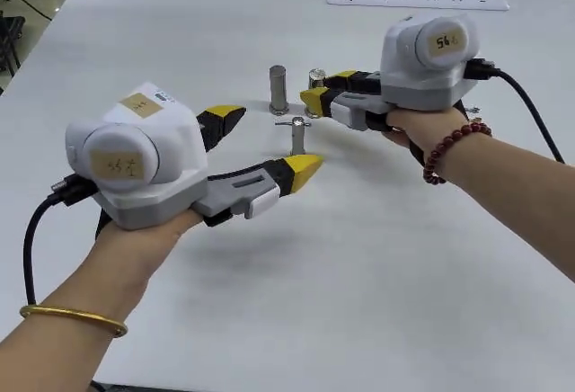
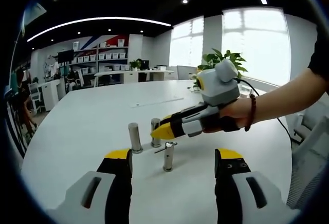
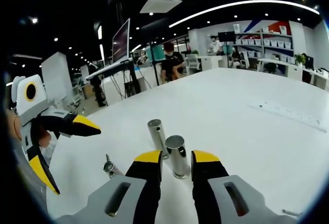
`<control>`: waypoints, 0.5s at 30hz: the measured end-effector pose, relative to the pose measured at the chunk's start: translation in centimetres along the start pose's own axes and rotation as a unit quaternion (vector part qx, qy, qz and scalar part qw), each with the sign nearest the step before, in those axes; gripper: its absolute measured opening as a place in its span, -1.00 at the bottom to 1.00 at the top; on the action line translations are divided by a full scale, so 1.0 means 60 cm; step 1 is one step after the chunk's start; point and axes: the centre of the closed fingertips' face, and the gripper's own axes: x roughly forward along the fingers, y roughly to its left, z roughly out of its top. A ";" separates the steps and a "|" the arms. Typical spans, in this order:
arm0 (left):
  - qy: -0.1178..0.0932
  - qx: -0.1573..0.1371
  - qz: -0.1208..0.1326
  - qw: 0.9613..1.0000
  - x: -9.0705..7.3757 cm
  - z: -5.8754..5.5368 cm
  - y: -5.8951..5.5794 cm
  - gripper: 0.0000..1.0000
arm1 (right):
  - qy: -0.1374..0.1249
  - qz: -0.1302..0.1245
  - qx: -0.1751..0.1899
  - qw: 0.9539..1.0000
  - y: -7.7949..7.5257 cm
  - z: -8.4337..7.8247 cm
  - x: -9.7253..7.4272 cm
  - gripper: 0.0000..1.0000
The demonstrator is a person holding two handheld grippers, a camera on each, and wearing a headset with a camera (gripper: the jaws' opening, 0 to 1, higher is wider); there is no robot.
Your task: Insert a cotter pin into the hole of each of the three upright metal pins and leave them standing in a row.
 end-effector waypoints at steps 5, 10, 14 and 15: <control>-0.028 -0.027 0.000 0.999 0.001 0.013 0.003 0.27 | -0.001 0.000 0.003 1.000 0.002 0.003 0.003 -0.70; -0.033 -0.020 -0.001 0.999 0.001 0.017 0.003 0.24 | -0.001 -0.001 0.002 1.000 0.003 0.005 0.002 -0.71; -0.035 -0.027 -0.002 0.999 0.002 0.017 0.003 0.24 | 0.000 0.001 -0.001 1.000 0.002 0.007 0.004 -0.72; -0.032 -0.022 -0.002 0.999 0.002 0.015 0.003 0.24 | 0.000 0.001 -0.002 1.000 0.001 0.007 0.005 -0.73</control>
